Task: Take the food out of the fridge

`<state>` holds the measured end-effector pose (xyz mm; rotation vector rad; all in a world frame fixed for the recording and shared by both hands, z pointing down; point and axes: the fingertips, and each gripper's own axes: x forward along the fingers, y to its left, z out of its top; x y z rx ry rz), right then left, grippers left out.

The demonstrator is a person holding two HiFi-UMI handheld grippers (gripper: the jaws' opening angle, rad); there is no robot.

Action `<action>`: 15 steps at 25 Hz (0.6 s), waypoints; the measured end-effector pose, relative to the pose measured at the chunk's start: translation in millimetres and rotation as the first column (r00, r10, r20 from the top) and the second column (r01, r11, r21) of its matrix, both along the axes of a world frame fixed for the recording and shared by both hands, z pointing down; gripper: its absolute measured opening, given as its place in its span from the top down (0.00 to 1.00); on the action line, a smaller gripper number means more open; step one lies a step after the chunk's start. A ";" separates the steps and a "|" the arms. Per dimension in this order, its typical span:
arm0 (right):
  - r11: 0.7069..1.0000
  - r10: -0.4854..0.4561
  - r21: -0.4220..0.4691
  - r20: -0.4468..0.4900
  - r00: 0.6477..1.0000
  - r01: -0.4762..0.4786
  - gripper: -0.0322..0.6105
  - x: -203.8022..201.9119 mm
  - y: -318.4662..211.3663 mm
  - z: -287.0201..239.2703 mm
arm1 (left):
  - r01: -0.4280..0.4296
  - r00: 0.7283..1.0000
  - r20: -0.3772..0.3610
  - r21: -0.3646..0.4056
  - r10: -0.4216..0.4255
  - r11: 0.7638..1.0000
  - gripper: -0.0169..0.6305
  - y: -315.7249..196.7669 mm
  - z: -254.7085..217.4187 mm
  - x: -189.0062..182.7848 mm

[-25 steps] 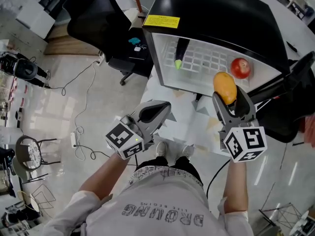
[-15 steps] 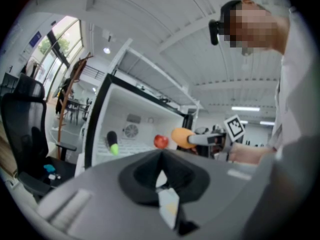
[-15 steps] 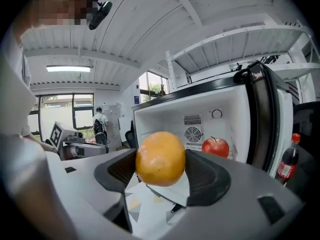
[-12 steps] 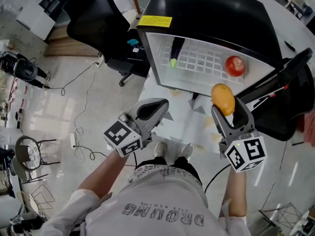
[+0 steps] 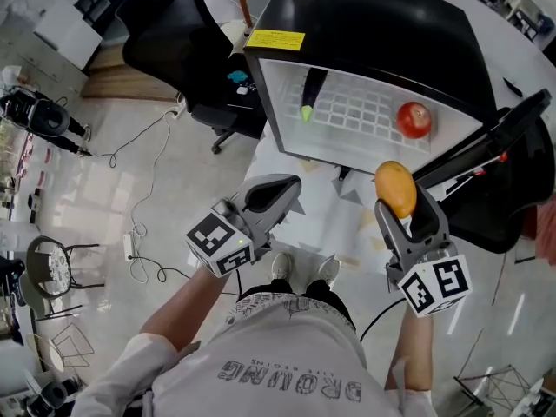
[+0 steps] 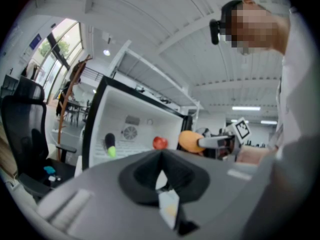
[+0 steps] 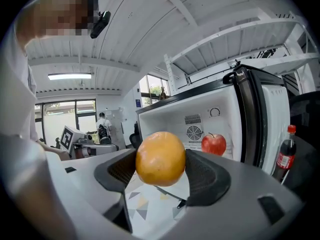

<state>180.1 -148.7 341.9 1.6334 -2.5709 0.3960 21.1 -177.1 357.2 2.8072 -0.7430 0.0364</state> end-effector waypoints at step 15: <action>0.999 -0.034 -0.028 0.037 0.999 0.035 0.50 -9.4 5.3 3.5 | -0.002 1.000 -0.002 -0.001 0.002 1.000 0.96 2.6 -0.4 4.1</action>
